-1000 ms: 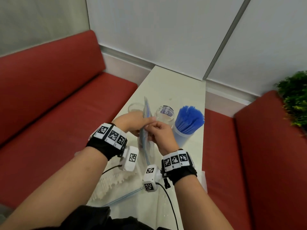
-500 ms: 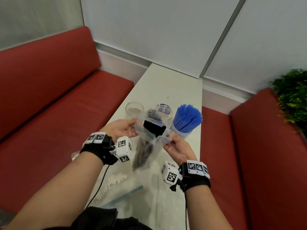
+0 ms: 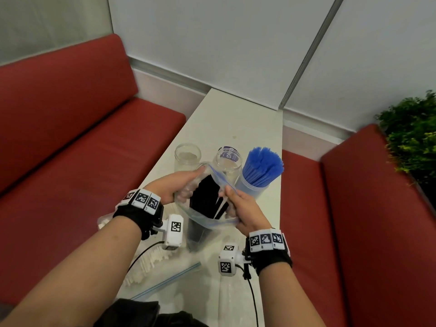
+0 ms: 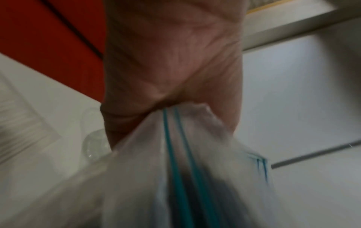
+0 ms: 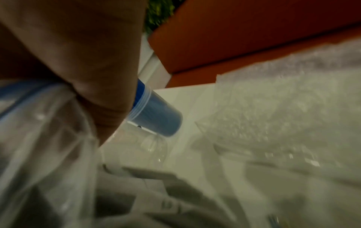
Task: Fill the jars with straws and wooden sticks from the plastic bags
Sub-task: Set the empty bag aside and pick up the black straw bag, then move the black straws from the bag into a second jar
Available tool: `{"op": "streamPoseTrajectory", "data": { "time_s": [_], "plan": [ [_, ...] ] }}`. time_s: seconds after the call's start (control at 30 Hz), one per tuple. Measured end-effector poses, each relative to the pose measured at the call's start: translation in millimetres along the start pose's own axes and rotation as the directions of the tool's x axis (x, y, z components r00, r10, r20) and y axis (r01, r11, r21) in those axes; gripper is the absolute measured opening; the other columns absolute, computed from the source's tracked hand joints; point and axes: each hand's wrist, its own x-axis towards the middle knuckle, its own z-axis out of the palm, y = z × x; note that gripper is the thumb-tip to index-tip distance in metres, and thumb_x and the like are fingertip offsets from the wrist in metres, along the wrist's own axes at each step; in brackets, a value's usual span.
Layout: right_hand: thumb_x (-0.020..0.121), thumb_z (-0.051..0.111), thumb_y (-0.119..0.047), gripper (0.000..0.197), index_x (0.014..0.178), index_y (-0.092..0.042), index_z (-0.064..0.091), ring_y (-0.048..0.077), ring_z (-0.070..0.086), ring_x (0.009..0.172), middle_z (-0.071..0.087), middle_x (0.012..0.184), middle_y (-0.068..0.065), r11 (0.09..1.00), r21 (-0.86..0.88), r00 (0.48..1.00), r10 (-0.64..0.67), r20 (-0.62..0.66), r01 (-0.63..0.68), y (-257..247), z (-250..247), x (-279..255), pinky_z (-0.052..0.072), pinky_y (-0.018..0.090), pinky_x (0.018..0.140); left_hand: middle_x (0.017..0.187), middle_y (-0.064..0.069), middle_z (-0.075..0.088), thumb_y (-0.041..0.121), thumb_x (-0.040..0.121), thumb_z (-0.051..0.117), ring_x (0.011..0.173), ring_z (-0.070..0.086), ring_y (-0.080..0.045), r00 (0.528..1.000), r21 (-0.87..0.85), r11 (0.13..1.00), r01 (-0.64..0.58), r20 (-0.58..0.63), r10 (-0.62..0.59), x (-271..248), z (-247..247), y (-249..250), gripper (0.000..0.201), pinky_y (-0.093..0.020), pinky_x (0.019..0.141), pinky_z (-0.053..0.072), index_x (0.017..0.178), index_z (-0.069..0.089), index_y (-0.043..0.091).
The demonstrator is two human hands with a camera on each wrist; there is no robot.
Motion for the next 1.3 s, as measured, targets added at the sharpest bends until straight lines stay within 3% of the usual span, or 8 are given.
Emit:
{"op": "streamPoseTrajectory", "data": {
  "time_s": [0.17,0.37,0.5,0.7,0.83,1.0,1.17,1.3],
  "plan": [
    [0.099,0.058,-0.037,0.035,0.073,-0.015,0.06,0.016,0.069,0.075,0.07,0.076,0.002,0.983,0.182,0.997,0.008,-0.075,0.006,3,12,3,0.054,0.033,0.076,0.109,0.001,0.073,0.069,0.083,0.058,0.096,0.064,-0.02,0.965,0.081,0.996,-0.041,-0.254,0.06,7,8,-2,0.058,-0.032,0.077,0.045,0.111,0.07,0.019],
    [0.106,0.049,-0.034,0.031,0.098,-0.008,0.064,0.029,0.069,0.101,0.073,0.103,0.012,0.993,0.096,0.965,-0.041,-0.258,0.068,21,21,10,0.057,0.044,0.087,0.08,-0.006,0.069,0.064,0.086,0.058,0.064,0.061,-0.021,0.883,0.096,0.994,-0.045,-0.462,0.084,15,6,-17,0.055,-0.027,0.061,0.046,0.09,0.068,0.01],
    [0.109,0.041,-0.019,0.028,0.11,0.002,0.06,0.041,0.063,0.107,0.063,0.118,0.032,0.996,0.09,0.932,0.037,-0.36,-0.005,40,21,21,0.046,0.057,0.107,0.091,-0.015,0.071,0.043,0.093,0.061,0.079,0.067,-0.028,0.86,0.079,0.993,-0.082,-0.497,0.111,20,-5,-36,0.051,-0.036,0.076,0.054,0.103,0.068,-0.006],
    [0.106,0.043,-0.007,0.026,0.124,0.004,0.059,0.032,0.065,0.085,0.068,0.101,0.017,0.998,0.026,0.861,0.069,-0.504,-0.064,57,8,37,0.054,0.041,0.072,0.111,-0.011,0.062,0.066,0.089,0.05,0.086,0.069,-0.034,0.897,0.188,0.912,0.364,-0.333,-0.29,5,-25,-44,0.059,-0.042,0.065,0.058,0.119,0.052,0.014],
    [0.095,0.043,0.009,0.051,0.136,-0.02,0.052,0.037,0.064,0.107,0.063,0.122,0.019,0.98,-0.18,0.898,0.0,-0.439,-0.088,76,8,36,0.055,0.049,0.093,0.119,-0.021,0.062,0.005,0.094,0.06,0.096,0.071,-0.036,0.955,0.211,0.935,0.286,-0.139,-0.261,4,-29,-56,0.039,-0.051,0.086,0.057,0.131,0.048,0.005],
    [0.091,0.037,0.013,0.088,0.159,-0.038,0.014,0.026,0.059,0.081,0.058,0.102,0.012,0.653,-0.739,0.958,-0.073,-0.277,-0.164,94,-2,22,0.046,0.028,0.08,0.123,-0.028,0.058,-0.011,0.094,0.028,0.097,0.066,-0.048,0.936,-0.021,0.96,0.278,-0.218,-0.276,7,-20,-72,0.04,-0.06,0.073,0.056,0.117,0.059,0.001],
    [0.09,0.056,0.0,0.103,0.156,-0.052,-0.003,0.038,0.038,0.141,-0.004,0.167,0.014,0.225,-0.968,0.99,-0.059,-0.127,-0.111,95,5,12,0.04,0.043,0.107,0.095,-0.01,0.07,0.0,0.097,0.026,0.068,0.071,-0.031,0.95,0.028,0.967,0.254,-0.197,-0.244,9,-18,-78,0.047,-0.051,0.062,0.059,0.112,0.062,0.025],
    [0.083,0.071,-0.029,0.103,0.158,-0.048,0.002,0.031,-0.014,0.154,-0.013,0.169,-0.005,0.318,-0.943,0.993,0.031,0.116,0.101,74,12,21,0.011,0.06,0.121,0.065,0.003,0.069,0.006,0.097,0.032,0.049,0.063,-0.014,0.937,0.102,0.968,0.228,-0.294,-0.19,12,-18,-67,0.04,-0.029,0.048,0.054,0.11,0.064,0.025]
  ]
}}
